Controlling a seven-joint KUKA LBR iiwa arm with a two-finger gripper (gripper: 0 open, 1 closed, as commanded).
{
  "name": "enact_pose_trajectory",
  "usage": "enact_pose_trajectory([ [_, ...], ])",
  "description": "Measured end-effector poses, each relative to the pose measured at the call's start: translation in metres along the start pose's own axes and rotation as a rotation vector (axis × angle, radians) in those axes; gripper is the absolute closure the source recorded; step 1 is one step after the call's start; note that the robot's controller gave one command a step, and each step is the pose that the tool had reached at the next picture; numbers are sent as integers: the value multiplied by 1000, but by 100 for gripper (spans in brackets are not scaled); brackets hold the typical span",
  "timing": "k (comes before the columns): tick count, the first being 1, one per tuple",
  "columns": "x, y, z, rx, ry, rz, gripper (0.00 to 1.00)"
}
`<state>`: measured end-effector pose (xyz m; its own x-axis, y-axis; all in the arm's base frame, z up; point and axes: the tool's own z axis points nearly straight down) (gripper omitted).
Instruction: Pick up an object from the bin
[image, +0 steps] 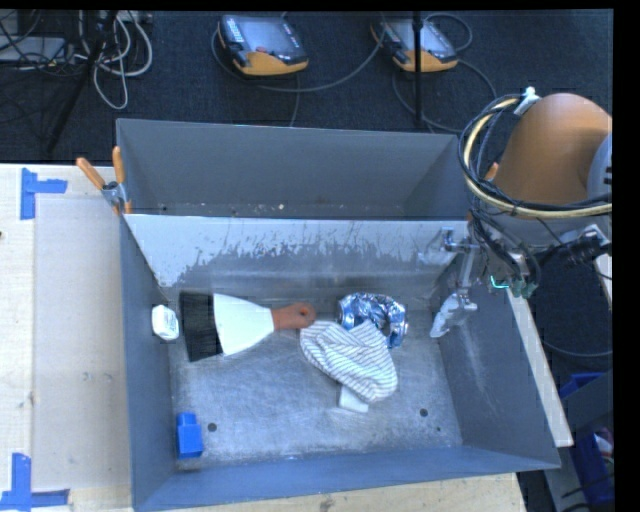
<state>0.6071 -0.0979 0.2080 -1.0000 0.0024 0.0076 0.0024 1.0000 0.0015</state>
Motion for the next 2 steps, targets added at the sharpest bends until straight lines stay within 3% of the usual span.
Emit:
enact_pose_trajectory([
  [1,-1,0,-5,1,-7,-2,0],
  [2,10,35,127,2,-12,37,100],
])
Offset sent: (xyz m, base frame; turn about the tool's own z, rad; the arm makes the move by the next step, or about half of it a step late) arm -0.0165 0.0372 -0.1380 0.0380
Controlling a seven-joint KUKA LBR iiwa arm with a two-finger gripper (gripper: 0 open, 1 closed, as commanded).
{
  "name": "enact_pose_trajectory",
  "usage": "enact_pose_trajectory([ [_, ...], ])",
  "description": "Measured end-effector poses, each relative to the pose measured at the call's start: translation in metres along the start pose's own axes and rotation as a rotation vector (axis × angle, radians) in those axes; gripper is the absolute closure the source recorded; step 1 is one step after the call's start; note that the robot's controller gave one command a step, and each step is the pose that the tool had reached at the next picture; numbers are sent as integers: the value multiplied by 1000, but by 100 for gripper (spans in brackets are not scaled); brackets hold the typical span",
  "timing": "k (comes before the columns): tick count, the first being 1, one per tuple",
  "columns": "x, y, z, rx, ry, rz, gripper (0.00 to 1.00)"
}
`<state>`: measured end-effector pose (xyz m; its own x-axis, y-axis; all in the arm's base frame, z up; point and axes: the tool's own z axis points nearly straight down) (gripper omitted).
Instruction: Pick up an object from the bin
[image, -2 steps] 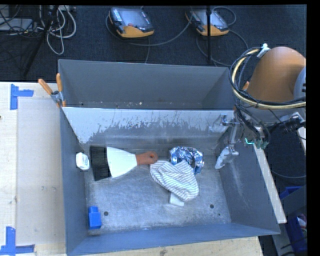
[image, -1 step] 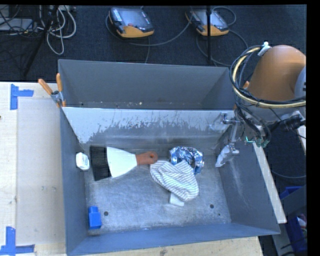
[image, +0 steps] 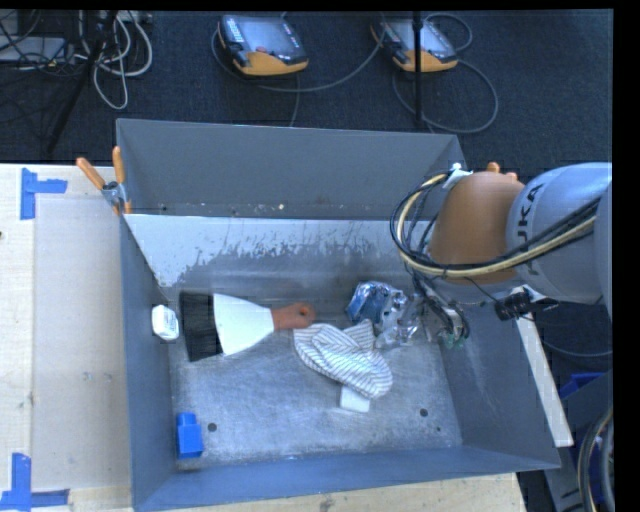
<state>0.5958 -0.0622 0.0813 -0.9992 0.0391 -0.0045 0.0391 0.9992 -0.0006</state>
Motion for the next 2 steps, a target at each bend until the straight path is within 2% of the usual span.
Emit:
enact_pose_trajectory([
  [1,0,0,0,0,-1,-1,100],
  [2,20,-11,-132,-1,3,-109,100],
])
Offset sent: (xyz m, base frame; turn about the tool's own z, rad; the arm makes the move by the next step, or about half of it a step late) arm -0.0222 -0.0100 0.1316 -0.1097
